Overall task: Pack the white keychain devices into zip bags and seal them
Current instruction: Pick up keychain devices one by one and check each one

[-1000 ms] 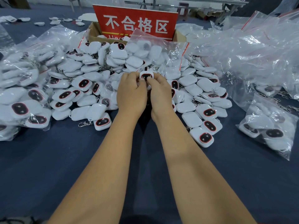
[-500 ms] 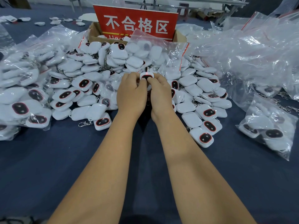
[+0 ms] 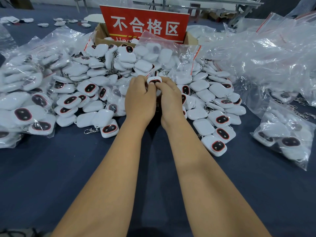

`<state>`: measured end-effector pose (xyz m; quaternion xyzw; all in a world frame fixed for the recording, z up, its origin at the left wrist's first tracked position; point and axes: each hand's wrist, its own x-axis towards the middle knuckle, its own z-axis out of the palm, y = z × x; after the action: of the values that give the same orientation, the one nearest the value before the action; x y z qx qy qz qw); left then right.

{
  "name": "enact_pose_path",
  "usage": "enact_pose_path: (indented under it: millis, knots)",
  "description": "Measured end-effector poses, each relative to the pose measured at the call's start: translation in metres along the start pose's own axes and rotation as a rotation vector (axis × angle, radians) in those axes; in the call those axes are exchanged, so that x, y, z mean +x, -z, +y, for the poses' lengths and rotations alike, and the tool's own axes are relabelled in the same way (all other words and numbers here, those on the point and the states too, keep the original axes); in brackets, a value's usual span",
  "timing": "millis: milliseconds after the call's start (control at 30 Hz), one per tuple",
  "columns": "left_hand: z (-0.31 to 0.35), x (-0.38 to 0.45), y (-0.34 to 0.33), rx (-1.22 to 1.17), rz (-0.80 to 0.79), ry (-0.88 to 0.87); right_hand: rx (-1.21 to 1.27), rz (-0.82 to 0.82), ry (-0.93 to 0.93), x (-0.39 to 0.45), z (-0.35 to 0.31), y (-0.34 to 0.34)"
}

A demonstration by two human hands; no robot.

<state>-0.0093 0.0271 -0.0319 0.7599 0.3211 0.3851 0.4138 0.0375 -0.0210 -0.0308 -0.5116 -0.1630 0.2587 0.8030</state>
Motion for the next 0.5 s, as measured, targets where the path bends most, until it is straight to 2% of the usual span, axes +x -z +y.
enact_pose_path:
  millis: [300,400,500]
  knots:
    - [-0.0026,-0.0001,-0.0017,0.010,0.002,-0.017,-0.023,0.017,-0.030,-0.0005,-0.0016,0.0012]
    - [-0.0014,-0.0016,-0.0011,-0.114,0.016,0.012,-0.002,0.048,-0.015,-0.0022,-0.0030,0.0000]
    - [0.0005,-0.0021,0.0017,-0.227,0.064,0.032,0.043,0.123,0.081,0.0008,-0.0076,0.0007]
